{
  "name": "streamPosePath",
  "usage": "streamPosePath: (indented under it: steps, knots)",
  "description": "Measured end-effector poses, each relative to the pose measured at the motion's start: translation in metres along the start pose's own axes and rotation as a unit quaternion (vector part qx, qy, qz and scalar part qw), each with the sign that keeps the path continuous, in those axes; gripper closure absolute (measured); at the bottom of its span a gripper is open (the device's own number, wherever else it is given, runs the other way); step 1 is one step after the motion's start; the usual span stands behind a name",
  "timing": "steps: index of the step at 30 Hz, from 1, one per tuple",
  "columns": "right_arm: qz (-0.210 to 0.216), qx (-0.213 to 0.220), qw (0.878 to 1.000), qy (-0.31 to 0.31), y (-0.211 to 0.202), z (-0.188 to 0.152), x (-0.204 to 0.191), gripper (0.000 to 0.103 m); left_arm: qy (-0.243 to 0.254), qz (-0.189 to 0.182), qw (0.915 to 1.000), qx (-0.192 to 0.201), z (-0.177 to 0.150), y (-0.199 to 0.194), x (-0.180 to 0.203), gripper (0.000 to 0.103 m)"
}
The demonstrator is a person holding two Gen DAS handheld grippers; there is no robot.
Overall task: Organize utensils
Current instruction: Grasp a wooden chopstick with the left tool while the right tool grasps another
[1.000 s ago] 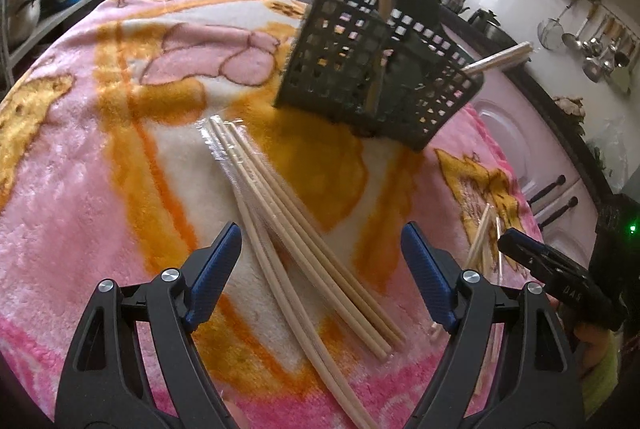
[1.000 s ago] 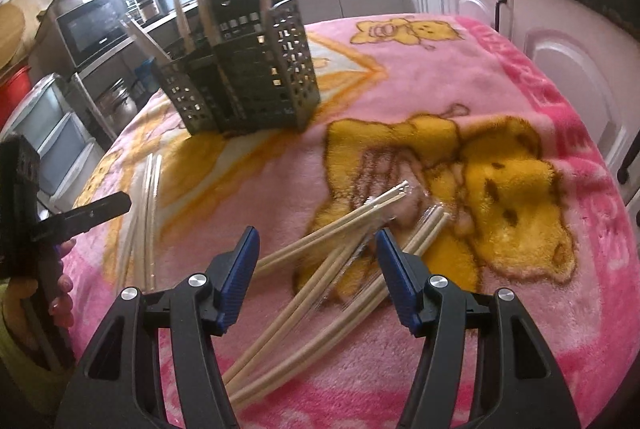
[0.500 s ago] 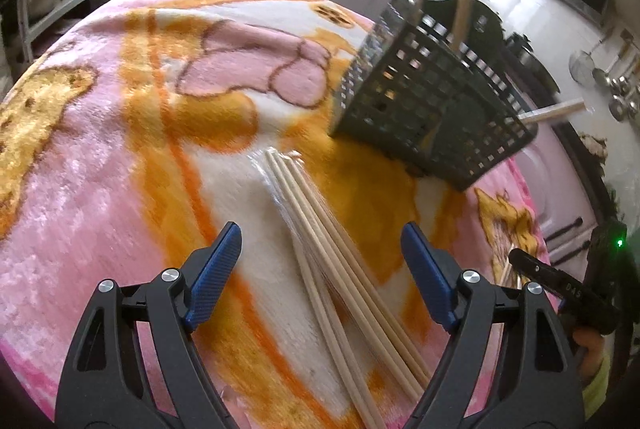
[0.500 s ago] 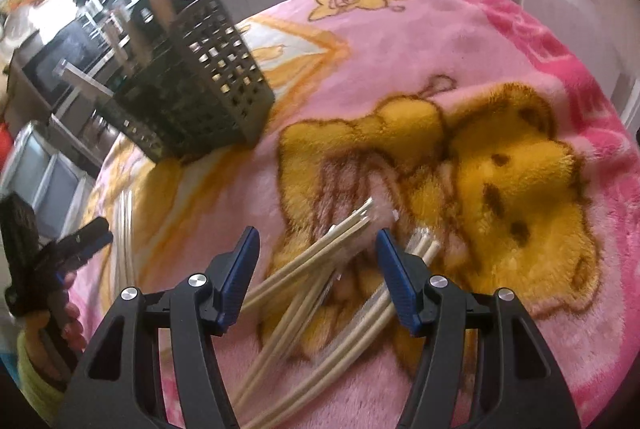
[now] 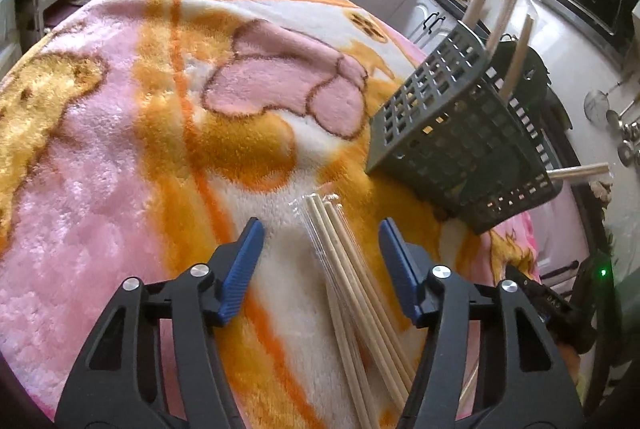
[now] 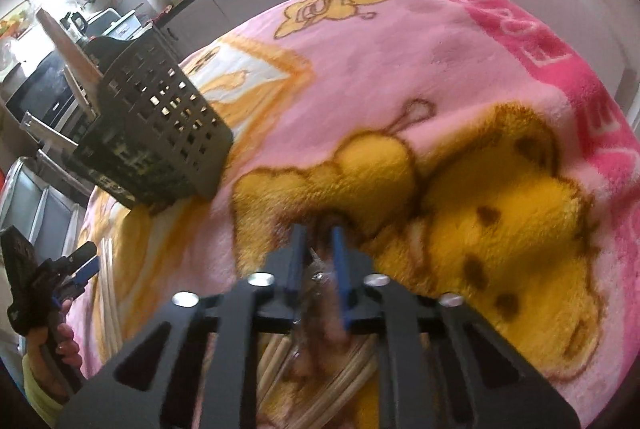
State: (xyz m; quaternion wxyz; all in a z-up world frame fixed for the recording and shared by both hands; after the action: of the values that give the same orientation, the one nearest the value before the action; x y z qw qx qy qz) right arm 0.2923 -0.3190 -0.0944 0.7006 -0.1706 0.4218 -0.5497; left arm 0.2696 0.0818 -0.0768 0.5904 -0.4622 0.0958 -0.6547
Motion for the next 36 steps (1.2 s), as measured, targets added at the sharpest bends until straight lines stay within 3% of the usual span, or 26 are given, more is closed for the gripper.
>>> streamPosePath:
  steps: [3, 7, 14, 25, 36]
  knots:
    - [0.006, 0.004, 1.0, -0.001, 0.002, 0.002, 0.0, 0.099, -0.007, 0.002, 1.0, -0.001, 0.003, 0.003, -0.001, 0.058]
    - [0.016, 0.011, 1.0, -0.012, 0.0, 0.005, -0.006, 0.1, -0.018, 0.008, 0.9998, 0.001, 0.01, 0.008, -0.005, 0.082]
    - [0.026, 0.04, 0.998, -0.045, -0.017, 0.01, -0.023, 0.101, -0.034, -0.006, 0.9994, 0.0, 0.016, 0.009, -0.009, 0.1]
    - [0.05, 0.075, 0.99, -0.105, -0.046, 0.011, -0.066, 0.101, -0.013, -0.04, 0.9983, 0.041, 0.025, -0.036, 0.012, 0.102]
    - [0.072, 0.106, 0.975, -0.181, -0.077, 0.018, -0.119, 0.101, 0.043, -0.049, 0.9943, 0.084, 0.041, -0.075, 0.05, 0.102]
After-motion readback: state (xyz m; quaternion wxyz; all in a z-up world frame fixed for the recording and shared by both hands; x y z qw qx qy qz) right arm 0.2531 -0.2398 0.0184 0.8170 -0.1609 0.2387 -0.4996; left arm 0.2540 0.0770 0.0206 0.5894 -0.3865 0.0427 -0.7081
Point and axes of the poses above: each gripper's, at about its wrist camera, not at the fingertips, and y roughly the way its jaws point, x to its right, z to its top, the point moved 2 cm from there along y, roughly the way its jaws point, and after that the axes turned 5 degrees about x, right-handed, at the moved point
